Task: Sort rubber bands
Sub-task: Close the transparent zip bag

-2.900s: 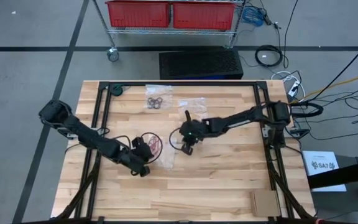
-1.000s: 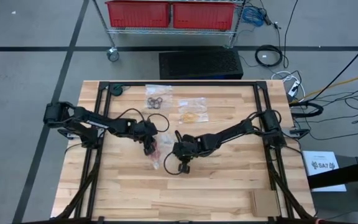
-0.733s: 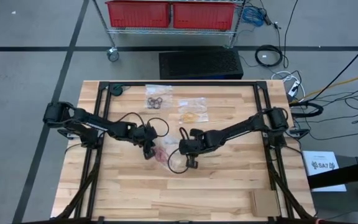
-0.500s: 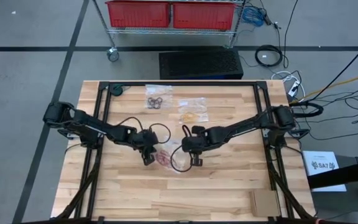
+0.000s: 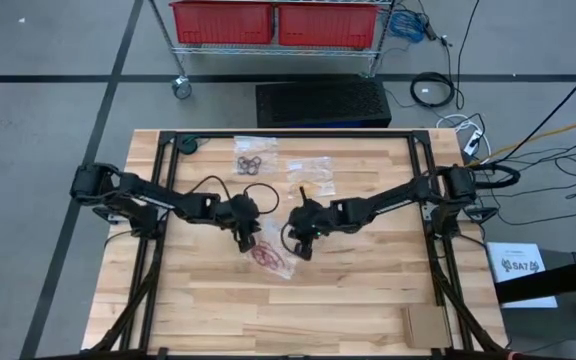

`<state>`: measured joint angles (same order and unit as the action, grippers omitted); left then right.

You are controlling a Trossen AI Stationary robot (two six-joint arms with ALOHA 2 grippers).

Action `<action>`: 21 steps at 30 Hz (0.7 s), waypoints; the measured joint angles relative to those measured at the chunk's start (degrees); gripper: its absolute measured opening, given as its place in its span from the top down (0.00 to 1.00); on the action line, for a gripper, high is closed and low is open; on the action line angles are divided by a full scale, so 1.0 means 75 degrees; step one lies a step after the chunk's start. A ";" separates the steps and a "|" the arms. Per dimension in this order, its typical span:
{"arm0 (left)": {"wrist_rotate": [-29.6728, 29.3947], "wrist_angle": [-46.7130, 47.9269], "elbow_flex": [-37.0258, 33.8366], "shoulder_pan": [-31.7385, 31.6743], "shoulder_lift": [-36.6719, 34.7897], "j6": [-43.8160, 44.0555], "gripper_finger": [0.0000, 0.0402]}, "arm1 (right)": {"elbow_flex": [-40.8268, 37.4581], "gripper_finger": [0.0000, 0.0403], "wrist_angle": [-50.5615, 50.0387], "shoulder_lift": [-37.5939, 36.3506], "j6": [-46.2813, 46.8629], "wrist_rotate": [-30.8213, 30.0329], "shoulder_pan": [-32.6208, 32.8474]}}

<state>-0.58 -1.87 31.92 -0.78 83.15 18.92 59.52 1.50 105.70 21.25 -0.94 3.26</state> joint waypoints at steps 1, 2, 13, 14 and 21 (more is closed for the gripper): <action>0.0067 0.0030 0.0000 -0.0054 0.0000 0.0019 0.75 | -0.0001 0.90 0.0125 0.0046 0.0053 -0.0006 -0.0091; 0.0118 0.0039 0.0000 -0.0094 0.0000 0.0029 0.73 | 0.0005 0.86 0.0179 0.0079 0.0066 -0.0023 -0.0170; 0.0266 0.0116 0.0006 -0.0251 -0.0003 0.0024 0.64 | 0.0006 0.53 0.1195 0.1071 0.0296 -0.0025 -0.0544; 0.0272 0.0141 0.0006 -0.0251 -0.0012 0.0027 0.64 | 0.0006 0.53 0.1212 0.1099 0.0357 -0.0028 -0.0564; 0.0268 0.0147 0.0006 -0.0284 -0.0500 0.0029 0.64 | 0.0012 0.79 0.1244 0.1161 0.0267 -0.0520 -0.0555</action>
<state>1.42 -0.77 31.97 -2.91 79.40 19.14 59.61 10.83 114.41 23.25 -4.84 -0.90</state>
